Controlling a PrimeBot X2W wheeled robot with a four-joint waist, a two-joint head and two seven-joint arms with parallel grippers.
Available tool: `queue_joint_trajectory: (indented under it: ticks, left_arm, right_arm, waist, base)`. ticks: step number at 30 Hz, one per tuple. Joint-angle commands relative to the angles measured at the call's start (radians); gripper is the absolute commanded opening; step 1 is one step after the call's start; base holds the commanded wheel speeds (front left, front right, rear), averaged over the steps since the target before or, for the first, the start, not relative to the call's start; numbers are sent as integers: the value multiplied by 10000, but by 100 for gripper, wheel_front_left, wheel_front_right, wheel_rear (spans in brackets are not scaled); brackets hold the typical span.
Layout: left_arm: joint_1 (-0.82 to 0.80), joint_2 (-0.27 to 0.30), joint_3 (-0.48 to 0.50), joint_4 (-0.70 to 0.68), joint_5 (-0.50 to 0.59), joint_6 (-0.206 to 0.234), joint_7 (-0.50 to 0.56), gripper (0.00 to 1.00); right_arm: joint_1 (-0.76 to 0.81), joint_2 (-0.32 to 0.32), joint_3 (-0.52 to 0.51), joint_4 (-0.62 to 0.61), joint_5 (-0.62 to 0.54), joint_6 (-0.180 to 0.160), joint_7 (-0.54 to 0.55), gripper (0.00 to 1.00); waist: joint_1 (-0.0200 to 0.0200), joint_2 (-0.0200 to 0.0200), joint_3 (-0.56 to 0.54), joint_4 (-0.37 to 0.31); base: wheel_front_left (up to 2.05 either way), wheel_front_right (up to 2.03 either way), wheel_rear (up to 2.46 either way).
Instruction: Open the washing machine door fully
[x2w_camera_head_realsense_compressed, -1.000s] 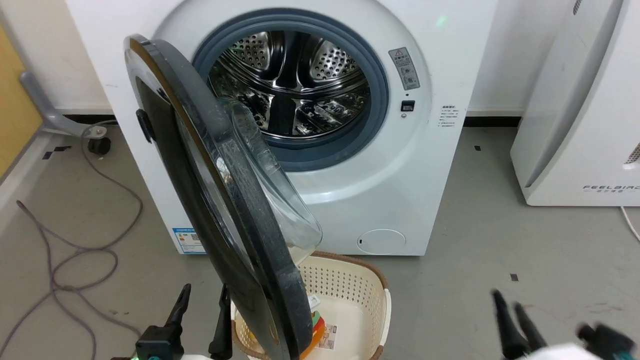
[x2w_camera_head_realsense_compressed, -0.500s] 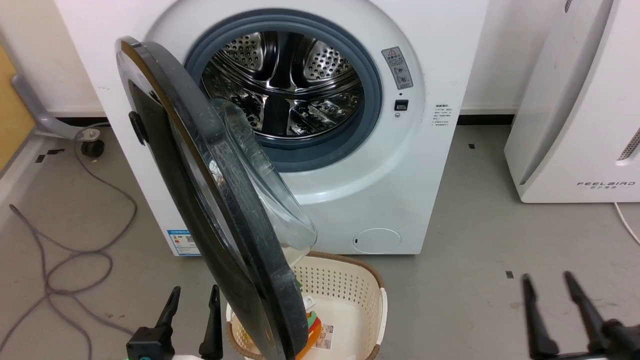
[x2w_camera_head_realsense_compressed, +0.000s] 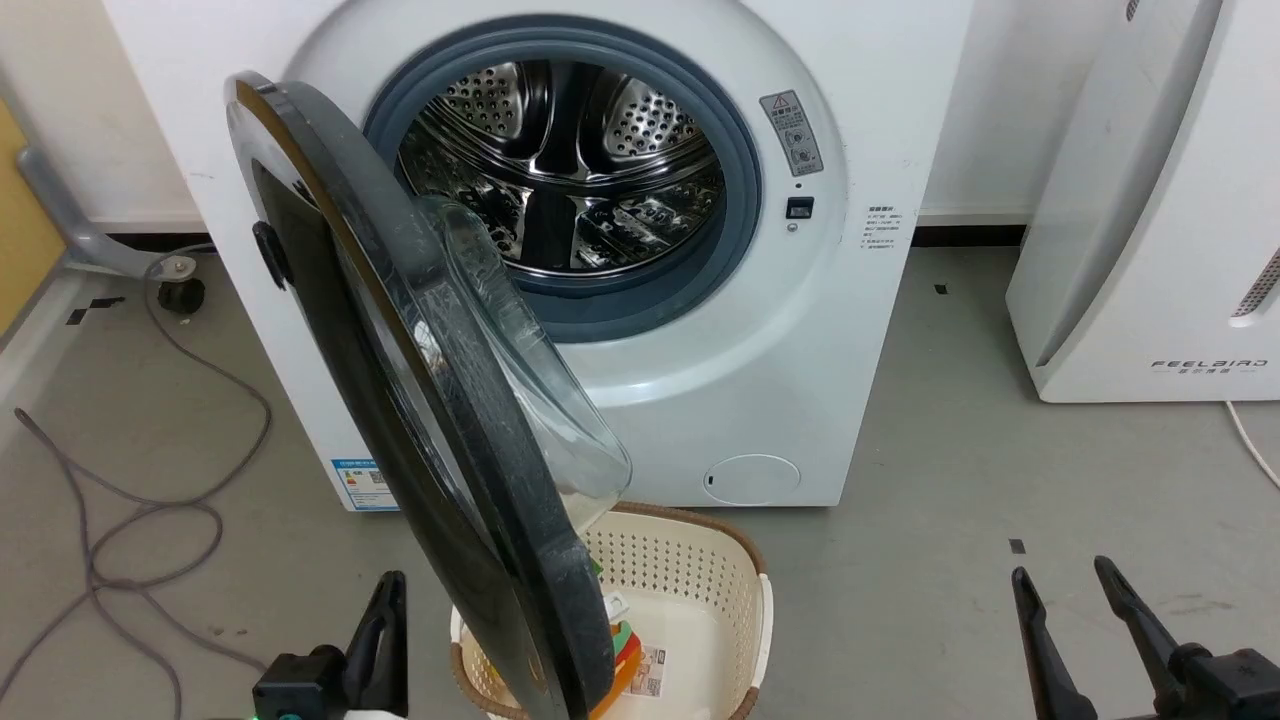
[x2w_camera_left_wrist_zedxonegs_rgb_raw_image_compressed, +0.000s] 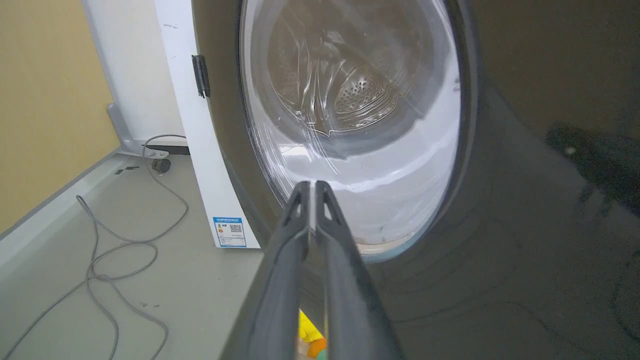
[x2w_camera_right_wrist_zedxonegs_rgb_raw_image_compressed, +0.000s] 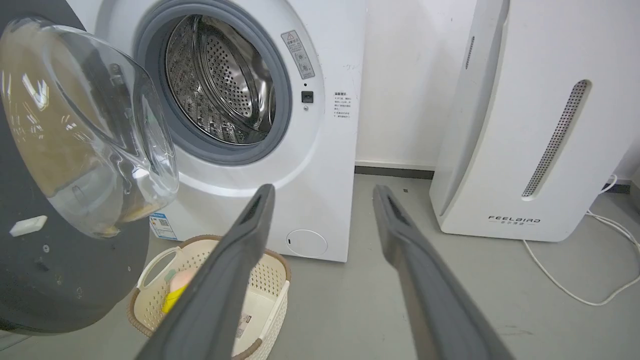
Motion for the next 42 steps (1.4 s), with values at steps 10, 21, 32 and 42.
queue_joint_trajectory:
  ticks: [10, 21, 32, 42]
  left_arm:
    - [-184, 94, 279, -1399, 17, 130, -53, 0]
    - [-598, 365, 549, -3878, 371, 410, -53, 0]
    - [-1193, 346, 145, -6935, 858, 409, -53, 0]
    - [-1051, 137, -1297, -7944, 707, -131, -34, 0]
  right_arm:
    - [127, 37, -108, 163, 170, -7, -9, 100]
    - [107, 37, -156, 259, 368, -7, -21, 100]
    - [87, 37, -113, 354, 472, -7, -6, 100]
    - [69, 37, -116, 451, 497, -7, 52, 100]
  waist:
    - [0, 0, -67, -21]
    - [0, 0, -87, 6]
    - [0, 0, -85, -64]
    - [0, 0, -53, -139]
  base:
    - [0, 0, 0]
    - [0, 0, 0]
    - [0, 0, 0]
    - [0, 0, 0]
